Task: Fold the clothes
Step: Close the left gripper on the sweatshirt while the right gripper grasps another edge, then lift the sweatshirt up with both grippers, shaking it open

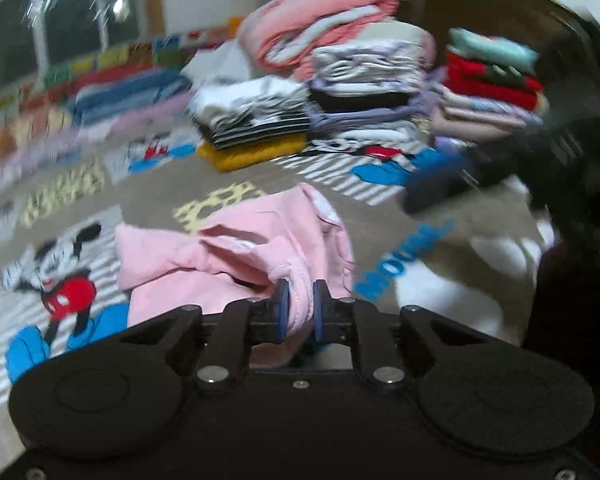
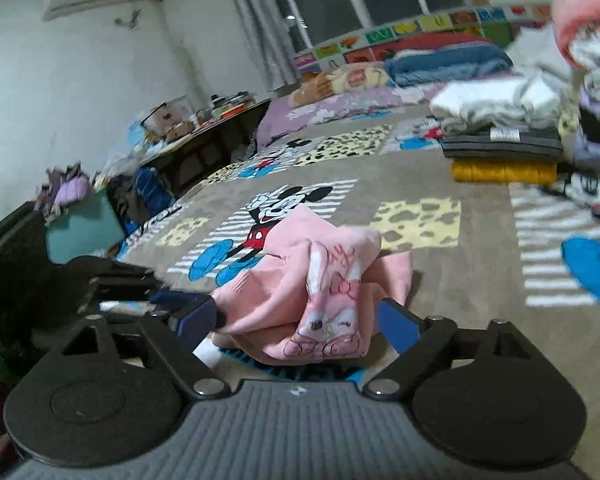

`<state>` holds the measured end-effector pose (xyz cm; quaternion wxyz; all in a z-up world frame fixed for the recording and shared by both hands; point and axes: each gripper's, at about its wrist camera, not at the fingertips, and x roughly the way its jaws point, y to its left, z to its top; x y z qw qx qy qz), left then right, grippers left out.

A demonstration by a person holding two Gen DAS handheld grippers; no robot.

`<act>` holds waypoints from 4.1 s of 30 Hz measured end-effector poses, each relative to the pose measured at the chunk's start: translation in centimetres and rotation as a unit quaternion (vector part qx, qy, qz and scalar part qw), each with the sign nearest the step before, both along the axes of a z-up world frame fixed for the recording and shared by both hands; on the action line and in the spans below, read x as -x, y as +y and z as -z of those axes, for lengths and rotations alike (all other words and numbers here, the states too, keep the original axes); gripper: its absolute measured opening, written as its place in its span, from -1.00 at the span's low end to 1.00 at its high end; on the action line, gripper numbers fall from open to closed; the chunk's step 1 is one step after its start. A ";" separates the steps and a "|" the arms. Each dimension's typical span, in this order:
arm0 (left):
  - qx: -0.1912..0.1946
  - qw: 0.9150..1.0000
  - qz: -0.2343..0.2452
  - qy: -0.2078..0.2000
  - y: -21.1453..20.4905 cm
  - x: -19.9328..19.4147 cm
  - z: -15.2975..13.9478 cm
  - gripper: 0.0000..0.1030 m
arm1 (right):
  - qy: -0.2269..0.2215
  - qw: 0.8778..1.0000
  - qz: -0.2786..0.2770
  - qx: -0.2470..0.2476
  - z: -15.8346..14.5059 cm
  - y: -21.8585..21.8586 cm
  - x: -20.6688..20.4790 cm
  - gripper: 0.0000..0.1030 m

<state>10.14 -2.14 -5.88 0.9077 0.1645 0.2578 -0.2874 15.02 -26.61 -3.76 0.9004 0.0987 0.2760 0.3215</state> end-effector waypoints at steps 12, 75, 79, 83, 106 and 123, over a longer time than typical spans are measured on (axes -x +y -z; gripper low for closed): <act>-0.149 0.985 0.081 -0.036 0.2 7.8 6.0 -0.87 | -0.154 0.935 -0.171 0.269 -3.5 5.9 3.4 0.07; 0.009 0.984 -0.039 -0.173 7.2 5.4 -14.8 -0.87 | -0.230 0.874 -0.235 0.359 -15.6 4.5 2.3 -0.80; -0.010 0.978 -0.020 -0.206 7.0 5.8 -18.6 -0.87 | -0.259 0.872 -0.217 0.353 -18.9 3.4 3.2 -0.80; -0.014 0.975 -0.001 -0.221 7.4 6.9 -21.3 -0.87 | -0.285 0.867 -0.210 0.350 -21.7 2.6 4.3 -0.80; -0.072 0.978 -0.008 -0.194 8.5 -3.7 -21.2 -0.87 | -0.279 0.865 -0.226 0.351 -22.7 4.8 -2.0 -0.81; -0.120 0.960 -0.088 -0.236 7.6 -23.0 -20.3 -0.87 | -0.298 0.863 -0.123 0.388 -21.6 8.8 -22.8 -0.81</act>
